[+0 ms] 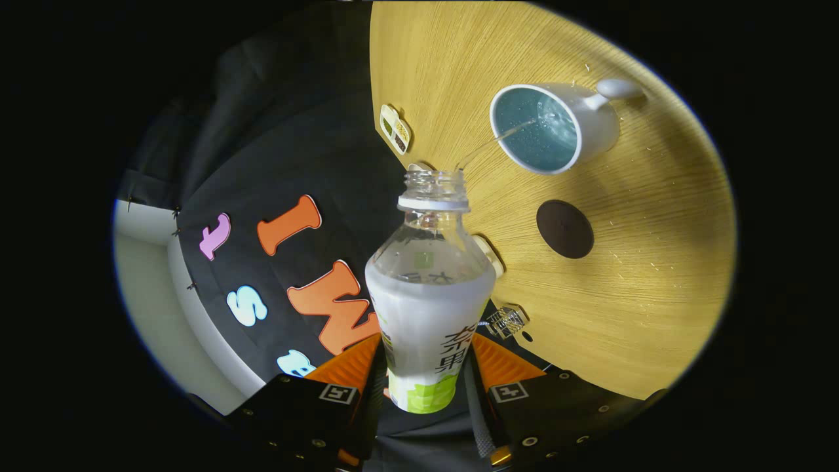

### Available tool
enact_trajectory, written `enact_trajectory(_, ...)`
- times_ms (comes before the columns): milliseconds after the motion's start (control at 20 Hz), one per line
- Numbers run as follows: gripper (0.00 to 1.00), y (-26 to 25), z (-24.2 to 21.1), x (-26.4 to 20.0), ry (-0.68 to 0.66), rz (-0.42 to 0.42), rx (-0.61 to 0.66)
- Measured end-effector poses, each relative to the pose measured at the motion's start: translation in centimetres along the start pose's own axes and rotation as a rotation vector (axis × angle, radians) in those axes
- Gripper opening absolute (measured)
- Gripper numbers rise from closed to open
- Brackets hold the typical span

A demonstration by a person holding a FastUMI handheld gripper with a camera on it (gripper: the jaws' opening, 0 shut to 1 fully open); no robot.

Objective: Take the bottle from table, then pour the juice into the cup, finally place the bottle on the coaster

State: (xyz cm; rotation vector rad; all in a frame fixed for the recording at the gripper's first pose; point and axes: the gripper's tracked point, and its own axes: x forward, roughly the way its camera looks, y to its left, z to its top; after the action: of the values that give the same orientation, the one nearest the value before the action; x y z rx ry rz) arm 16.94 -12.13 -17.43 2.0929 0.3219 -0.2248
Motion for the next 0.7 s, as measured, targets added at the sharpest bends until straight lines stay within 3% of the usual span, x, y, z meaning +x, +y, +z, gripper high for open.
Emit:
enact_trajectory(200,0.59,0.0,0.5,-0.2,-0.01,-0.008,-0.006)
enact_trajectory(400,0.59,0.6,0.7,0.0,-0.015,0.022,-0.092)
enact_trajectory(550,0.59,0.8,0.7,0.5,-0.033,0.037,-0.299)
enact_trajectory(700,0.59,0.7,0.7,1.2,-0.051,-0.019,-0.569)
